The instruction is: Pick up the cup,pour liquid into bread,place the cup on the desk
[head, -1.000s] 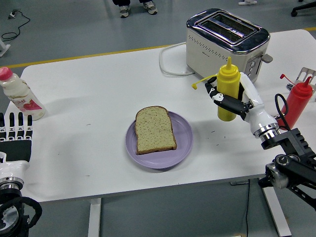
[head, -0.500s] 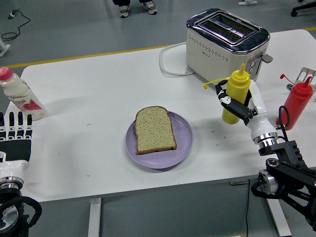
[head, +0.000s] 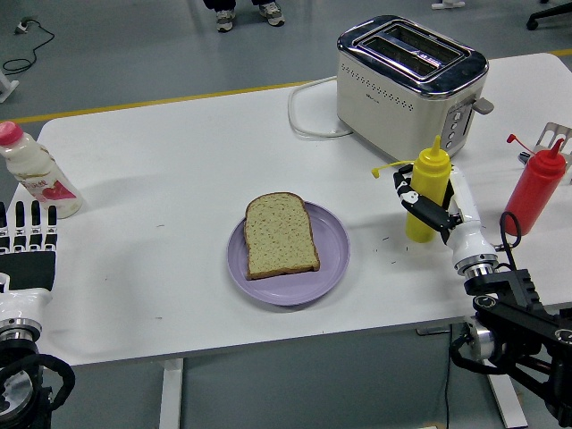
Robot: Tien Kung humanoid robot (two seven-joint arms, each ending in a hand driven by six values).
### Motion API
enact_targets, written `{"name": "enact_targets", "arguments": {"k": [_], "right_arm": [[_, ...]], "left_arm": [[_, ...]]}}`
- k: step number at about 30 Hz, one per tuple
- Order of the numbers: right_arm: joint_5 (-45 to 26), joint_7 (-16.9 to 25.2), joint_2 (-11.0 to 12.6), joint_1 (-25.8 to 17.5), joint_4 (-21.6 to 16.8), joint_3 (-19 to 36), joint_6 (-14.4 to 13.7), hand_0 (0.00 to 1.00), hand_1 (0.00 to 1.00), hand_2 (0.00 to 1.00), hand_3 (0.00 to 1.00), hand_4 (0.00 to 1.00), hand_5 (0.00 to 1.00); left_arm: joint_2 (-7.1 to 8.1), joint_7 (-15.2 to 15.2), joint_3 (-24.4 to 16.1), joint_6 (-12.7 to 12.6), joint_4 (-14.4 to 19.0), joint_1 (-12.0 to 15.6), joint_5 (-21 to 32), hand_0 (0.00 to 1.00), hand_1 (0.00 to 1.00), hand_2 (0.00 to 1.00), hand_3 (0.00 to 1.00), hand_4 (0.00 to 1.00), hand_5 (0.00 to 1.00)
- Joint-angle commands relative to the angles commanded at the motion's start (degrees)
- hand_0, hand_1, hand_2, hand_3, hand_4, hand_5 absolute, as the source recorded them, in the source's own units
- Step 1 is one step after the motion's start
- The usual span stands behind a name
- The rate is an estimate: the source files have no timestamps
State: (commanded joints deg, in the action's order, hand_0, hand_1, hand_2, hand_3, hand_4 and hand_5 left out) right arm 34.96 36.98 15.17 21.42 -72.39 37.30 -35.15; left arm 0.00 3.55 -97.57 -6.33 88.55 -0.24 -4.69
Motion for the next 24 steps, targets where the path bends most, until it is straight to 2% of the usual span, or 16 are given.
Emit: {"name": "enact_targets", "arguments": {"k": [7,8,12,13,14,24], "right_arm": [[-1.2,0.0,-0.8,0.3,2.3,-0.8,0.0,0.337,0.278,0.353,0.393,0.312,0.285],[-1.3,0.0,-0.9,0.3,2.5,-0.9,0.0,0.364,0.32,0.386,0.4,0.322,0.28],[-1.7,0.0,-0.9,0.3,3.2,-1.1,0.0,0.364,0.32,0.386,0.4,0.322,0.28],[-1.7,0.0,-0.9,0.3,3.2,-1.1,0.0,0.364,0.32,0.386,0.4,0.322,0.28],[-1.8,0.0,-0.9,0.2,3.2,-1.1,-0.1,0.422,0.382,0.405,0.404,0.335,0.28],[-2.8,0.0,-0.7,-0.1,2.7,-1.1,-0.4,0.447,0.4,0.421,0.407,0.347,0.267]], "left_arm": [[0.0,0.0,0.0,0.0,0.0,0.0,0.0,0.862,0.873,0.934,0.856,0.718,0.998],[0.0,0.0,0.0,0.0,0.0,0.0,0.0,0.862,0.873,0.934,0.857,0.719,0.998],[0.0,0.0,0.1,0.0,0.0,0.1,0.0,0.862,0.873,0.934,0.857,0.719,0.998],[0.0,0.0,0.1,0.0,0.0,0.1,0.0,0.862,0.873,0.934,0.857,0.719,0.998],[0.0,0.0,0.1,0.0,-0.1,0.1,0.0,0.862,0.873,0.934,0.857,0.718,0.998],[0.0,0.0,0.3,0.0,-0.1,0.2,0.1,0.862,0.873,0.934,0.857,0.719,0.998]]}}
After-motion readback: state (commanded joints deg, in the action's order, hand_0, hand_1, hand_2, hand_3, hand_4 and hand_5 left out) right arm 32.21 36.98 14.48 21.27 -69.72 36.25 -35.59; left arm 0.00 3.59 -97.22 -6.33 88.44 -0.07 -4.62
